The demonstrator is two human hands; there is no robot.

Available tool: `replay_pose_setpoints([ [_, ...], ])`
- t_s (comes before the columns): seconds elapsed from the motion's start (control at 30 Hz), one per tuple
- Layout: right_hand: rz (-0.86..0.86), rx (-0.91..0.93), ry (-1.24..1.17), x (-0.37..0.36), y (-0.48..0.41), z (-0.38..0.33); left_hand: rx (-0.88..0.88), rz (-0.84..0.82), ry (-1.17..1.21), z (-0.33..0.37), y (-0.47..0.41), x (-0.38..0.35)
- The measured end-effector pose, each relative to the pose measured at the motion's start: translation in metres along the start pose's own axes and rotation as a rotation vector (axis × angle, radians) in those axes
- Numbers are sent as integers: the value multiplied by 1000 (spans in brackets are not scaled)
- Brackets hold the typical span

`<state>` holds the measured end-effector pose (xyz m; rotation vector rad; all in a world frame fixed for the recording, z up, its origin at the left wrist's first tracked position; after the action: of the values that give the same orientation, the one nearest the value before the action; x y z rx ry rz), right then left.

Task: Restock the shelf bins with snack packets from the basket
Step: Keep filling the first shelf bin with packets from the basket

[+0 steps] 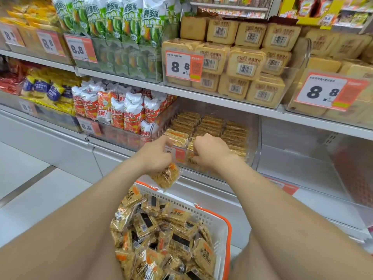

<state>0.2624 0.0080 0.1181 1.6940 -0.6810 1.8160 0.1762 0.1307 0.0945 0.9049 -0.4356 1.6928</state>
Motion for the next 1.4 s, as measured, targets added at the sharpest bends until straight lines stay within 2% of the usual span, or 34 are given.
replay_pose_setpoints([
  [0.13,21,20,-11,-6,-10,3,-38,-64,-168,-6,-8,-13],
  [0.27,61,11,-4,-3,-11,4,-52,-91,-188,-9,-8,-12],
  [0.43,150,-28,-66,24,-3,4,-120,148,-39,4,-2,20],
  [0.57,71,41,-22,17,16,-18,-61,350,85,1,8,44],
  [0.7,45,112,24,7,27,-32,3,454,139,-4,17,53],
  [0.87,-37,130,-66,-4,21,-25,35,471,230,-1,26,54],
  [0.97,-16,85,-274,3,19,-17,50,463,325,-2,25,54],
  [1.07,69,-20,-716,27,17,-3,29,422,489,3,18,52],
  [1.13,56,-57,-929,33,16,-2,42,330,611,5,10,45],
  [1.23,-10,-104,-1031,24,10,-2,24,202,722,4,-4,34],
  [1.33,-30,-172,-1180,9,-1,6,-86,307,504,0,-10,40],
  [1.4,74,-258,-1249,2,-14,23,-173,434,203,-2,-13,46],
])
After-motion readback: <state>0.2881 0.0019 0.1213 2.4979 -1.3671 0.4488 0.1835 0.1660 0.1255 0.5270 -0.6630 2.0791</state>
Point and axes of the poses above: each hand's wrist, its own y-axis away from the middle knuckle, its own x-axis out of the back of the hand, z = x × y, the point moved 9 cm from there along -y, towards the middle knuckle, and after that the axes turned 2 degrees about y, right-handed, at the moved point
